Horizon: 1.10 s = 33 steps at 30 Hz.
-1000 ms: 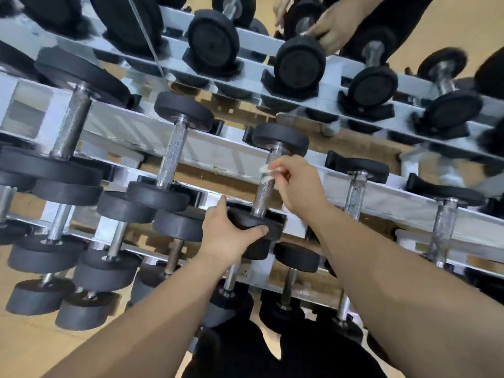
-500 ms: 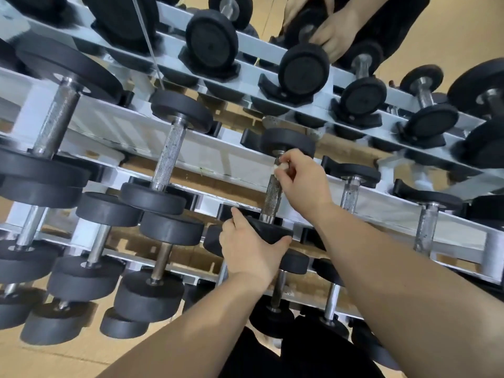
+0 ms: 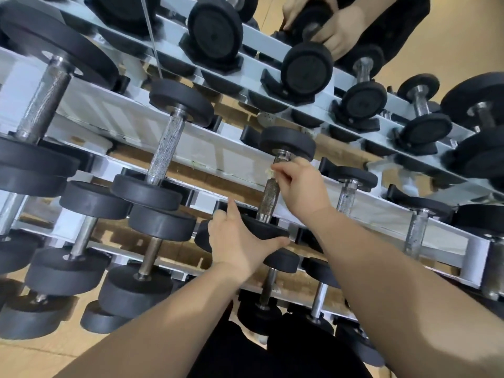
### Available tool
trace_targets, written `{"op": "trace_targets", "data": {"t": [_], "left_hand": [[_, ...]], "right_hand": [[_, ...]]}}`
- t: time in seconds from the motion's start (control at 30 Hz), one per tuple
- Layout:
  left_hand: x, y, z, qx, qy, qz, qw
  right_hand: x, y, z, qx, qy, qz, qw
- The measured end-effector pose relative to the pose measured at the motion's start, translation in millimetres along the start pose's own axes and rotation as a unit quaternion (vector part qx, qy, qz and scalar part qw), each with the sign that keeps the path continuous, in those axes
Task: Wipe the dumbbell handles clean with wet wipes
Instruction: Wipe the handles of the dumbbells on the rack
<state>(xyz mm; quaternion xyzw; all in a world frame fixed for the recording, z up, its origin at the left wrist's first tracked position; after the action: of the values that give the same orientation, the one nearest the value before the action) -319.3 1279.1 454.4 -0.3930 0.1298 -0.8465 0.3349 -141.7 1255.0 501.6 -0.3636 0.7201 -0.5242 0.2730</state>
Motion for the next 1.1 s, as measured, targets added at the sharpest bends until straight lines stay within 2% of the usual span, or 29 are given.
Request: {"op": "trace_targets", "data": {"t": [0.1, 0.23, 0.37, 0.53, 0.6, 0.7, 0.83, 0.9, 0.97, 1.03, 1.1], "left_hand": [[-10.4, -4.5, -9.1, 0.037, 0.011, -0.033, 0.999], [-9.2, -6.5, -11.0, 0.077, 0.016, -0.052, 0.996], [-13.9, -12.1, -15.7, 0.115, 0.013, -0.033, 0.993], [-15.5, -14.9, -17.8, 0.128, 0.014, -0.017, 0.992], [-13.7, -15.6, -14.1, 0.116, 0.021, -0.013, 0.993], [-5.0, -12.1, -4.3, 0.082, 0.032, 0.0, 0.996], [6.0, -4.8, 3.7, 0.056, 0.037, 0.032, 0.997], [5.9, -4.3, 3.0, 0.058, 0.033, 0.033, 0.997], [3.6, -5.5, 1.5, 0.057, 0.03, 0.031, 0.997], [1.9, -6.8, 1.4, 0.058, 0.032, 0.028, 0.997], [1.6, -7.1, 2.1, 0.057, 0.033, 0.024, 0.998]], "right_hand": [[15.9, 7.8, -2.7, -0.024, -0.011, -0.041, 0.999], [20.7, 12.7, 2.6, -0.073, 0.058, -0.056, 0.994], [22.2, 20.4, 0.4, -0.139, 0.128, -0.053, 0.98], [22.1, 19.6, -1.0, -0.153, 0.131, -0.054, 0.978], [23.7, 18.8, -3.1, -0.138, 0.116, -0.053, 0.982], [13.5, 12.5, -6.0, -0.056, 0.066, -0.053, 0.995], [-10.9, -6.6, 1.8, 0.005, 0.091, -0.013, 0.996], [-8.9, -7.1, -1.9, 0.028, 0.071, -0.016, 0.997], [3.5, 4.3, -15.6, 0.063, -0.008, -0.076, 0.995], [19.8, 20.9, -28.7, 0.107, -0.096, -0.169, 0.975], [18.2, 26.6, -30.4, 0.165, -0.126, -0.232, 0.95]]}}
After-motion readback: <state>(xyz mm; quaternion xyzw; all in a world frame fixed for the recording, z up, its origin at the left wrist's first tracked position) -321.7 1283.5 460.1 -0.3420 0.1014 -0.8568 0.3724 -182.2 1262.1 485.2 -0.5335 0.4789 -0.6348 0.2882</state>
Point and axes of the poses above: each hand's wrist, its own x-axis away from the middle knuckle, its own y-axis out of the palm, z = x × y, the point moved 7 cm from there along -x, towards the middle knuckle, and after that the axes turned 8 degrees about x, right-handed, at the moved point
